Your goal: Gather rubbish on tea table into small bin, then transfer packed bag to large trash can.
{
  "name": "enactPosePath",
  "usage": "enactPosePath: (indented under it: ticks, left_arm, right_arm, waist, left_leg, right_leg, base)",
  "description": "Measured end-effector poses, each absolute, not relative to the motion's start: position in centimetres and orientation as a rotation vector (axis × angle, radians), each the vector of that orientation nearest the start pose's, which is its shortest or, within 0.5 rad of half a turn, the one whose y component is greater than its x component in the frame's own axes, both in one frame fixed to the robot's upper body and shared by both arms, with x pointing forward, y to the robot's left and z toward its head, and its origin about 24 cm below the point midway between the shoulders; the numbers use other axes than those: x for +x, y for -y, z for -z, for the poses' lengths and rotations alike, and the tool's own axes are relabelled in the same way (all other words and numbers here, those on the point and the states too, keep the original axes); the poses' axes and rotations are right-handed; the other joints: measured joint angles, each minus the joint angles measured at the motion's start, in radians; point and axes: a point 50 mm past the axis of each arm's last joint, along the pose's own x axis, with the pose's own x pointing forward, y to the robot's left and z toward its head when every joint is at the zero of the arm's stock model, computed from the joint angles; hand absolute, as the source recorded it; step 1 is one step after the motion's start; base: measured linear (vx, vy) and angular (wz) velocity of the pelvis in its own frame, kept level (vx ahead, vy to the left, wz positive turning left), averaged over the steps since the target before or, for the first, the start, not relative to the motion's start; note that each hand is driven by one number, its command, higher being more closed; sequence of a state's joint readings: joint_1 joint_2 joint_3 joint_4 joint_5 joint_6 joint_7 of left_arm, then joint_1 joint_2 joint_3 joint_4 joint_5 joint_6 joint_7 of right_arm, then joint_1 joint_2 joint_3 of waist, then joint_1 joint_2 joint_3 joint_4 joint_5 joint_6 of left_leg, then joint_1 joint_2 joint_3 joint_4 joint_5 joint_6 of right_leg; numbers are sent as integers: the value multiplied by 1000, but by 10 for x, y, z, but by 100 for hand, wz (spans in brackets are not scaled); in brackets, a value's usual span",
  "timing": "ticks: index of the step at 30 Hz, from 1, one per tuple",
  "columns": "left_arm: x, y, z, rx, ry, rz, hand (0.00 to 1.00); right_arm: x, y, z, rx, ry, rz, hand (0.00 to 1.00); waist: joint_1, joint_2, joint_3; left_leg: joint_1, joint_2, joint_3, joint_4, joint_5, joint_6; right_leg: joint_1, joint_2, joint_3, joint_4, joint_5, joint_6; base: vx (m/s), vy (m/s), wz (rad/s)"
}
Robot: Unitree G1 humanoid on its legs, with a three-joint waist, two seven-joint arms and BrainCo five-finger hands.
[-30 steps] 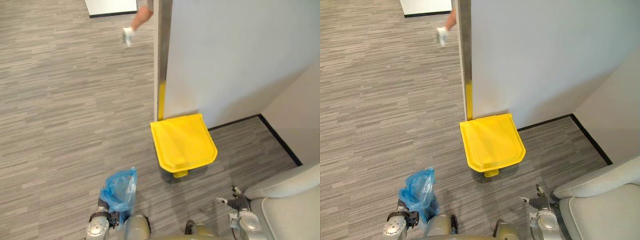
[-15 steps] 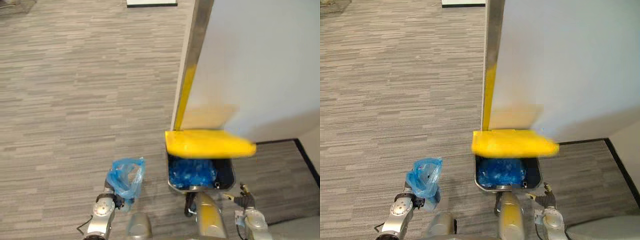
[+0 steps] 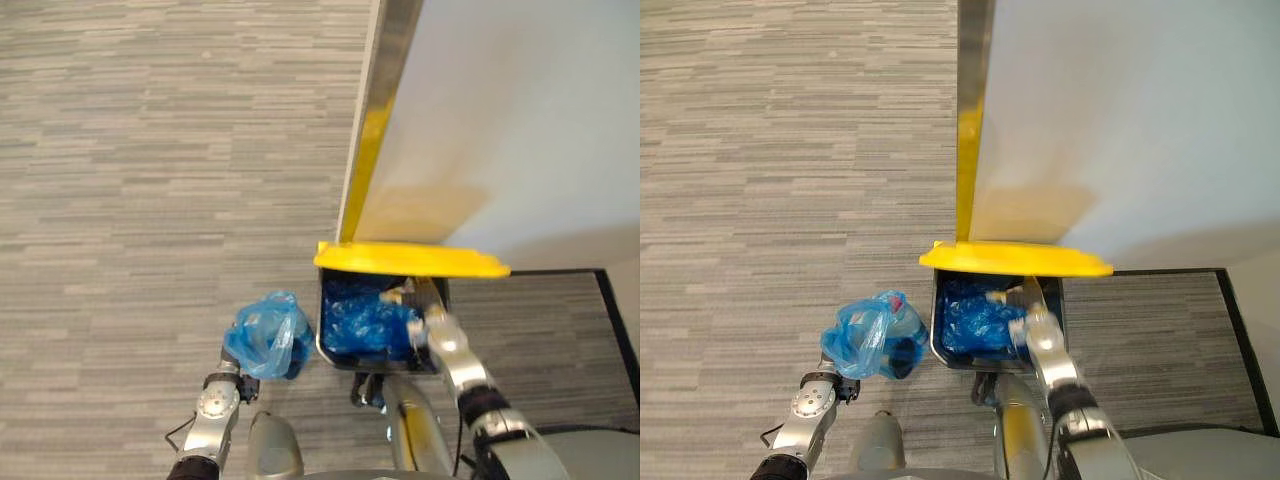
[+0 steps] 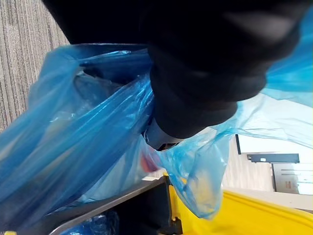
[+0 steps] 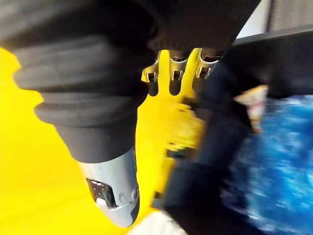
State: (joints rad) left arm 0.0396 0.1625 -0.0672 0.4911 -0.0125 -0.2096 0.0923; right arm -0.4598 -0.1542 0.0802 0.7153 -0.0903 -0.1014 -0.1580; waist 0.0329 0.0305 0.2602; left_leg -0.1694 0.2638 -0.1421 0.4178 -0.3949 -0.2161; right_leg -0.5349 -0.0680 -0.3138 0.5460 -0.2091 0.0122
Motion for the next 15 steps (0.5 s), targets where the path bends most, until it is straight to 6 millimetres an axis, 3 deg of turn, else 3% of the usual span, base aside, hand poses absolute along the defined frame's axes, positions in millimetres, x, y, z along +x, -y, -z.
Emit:
enactPosePath:
  ticks: [7,11,15]
  left_arm:
    - [235,-154,34,130,-209,61,100]
    - [253,-132,7,102,-84,137,100]
    - [274,-91,-37,70,105,283,100]
  right_arm:
    - [379,181,-98,-483,45,94,0]
    - [383,176,-108,-544,70,64,0]
    - [389,165,-121,-574,103,35,0]
  waist:
    - [13,1,0]
    - [11,1,1]
    - [10,4,24]
  left_leg:
    - [-50,20,-22,0,19,-26]
    - [-61,31,-19,4,23,-31]
    - [-65,34,-21,8,26,-35]
  right_leg:
    - [-15,27,-17,-52,58,-10]
    - [-14,37,-20,-69,73,-15]
    - [-9,46,-20,-91,82,-10]
  base:
    - [-36,-34,1]
    - [-1,-3,-2]
    - [-22,-11,-2]
